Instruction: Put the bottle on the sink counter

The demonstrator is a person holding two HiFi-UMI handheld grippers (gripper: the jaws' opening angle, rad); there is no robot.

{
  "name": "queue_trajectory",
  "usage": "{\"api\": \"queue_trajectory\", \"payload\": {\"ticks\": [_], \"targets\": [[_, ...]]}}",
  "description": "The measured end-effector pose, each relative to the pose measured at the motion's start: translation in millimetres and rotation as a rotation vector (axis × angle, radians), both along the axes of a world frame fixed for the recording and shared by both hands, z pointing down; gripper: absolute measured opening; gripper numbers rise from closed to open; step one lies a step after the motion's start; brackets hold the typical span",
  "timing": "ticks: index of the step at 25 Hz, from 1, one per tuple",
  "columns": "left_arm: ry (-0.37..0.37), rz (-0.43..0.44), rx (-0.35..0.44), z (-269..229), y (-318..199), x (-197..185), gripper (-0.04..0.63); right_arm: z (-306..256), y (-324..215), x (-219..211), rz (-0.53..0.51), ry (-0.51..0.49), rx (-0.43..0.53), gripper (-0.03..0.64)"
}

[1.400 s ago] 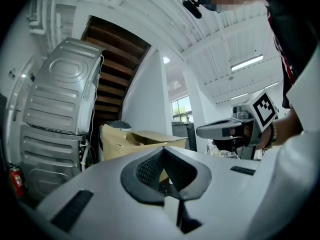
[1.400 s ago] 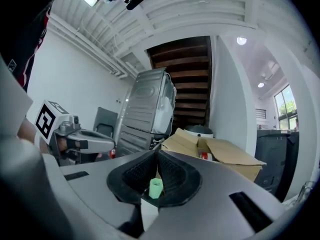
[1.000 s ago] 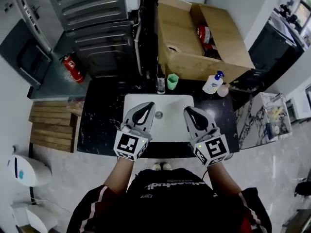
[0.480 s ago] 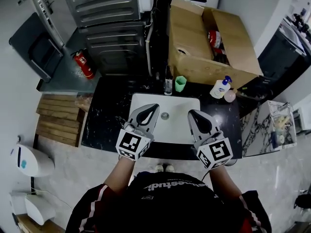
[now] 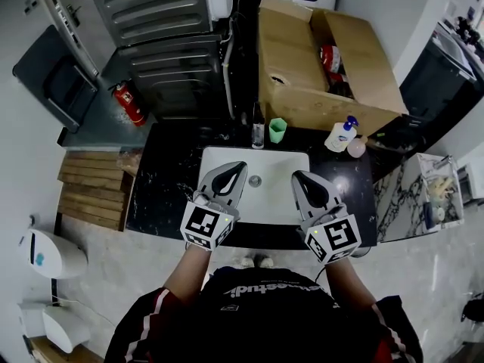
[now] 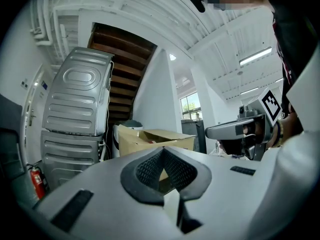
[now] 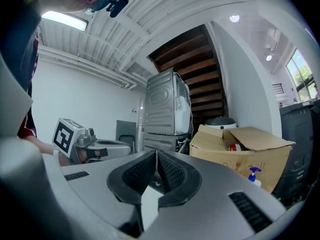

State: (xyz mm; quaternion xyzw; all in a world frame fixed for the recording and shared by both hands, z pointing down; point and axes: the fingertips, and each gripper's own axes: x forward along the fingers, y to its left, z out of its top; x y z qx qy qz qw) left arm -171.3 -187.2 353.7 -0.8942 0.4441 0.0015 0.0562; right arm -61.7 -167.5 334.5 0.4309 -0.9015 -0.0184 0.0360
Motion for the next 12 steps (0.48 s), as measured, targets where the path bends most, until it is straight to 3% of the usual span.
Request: {"api": "queue_trajectory", "payload": {"ticks": [12], "targets": [[-0.003, 0.014, -0.011, -0.4, 0.6, 10.4, 0.014, 4.8, -0.9, 10.2, 0.023, -0.010, -0.029, 0.048]]}}
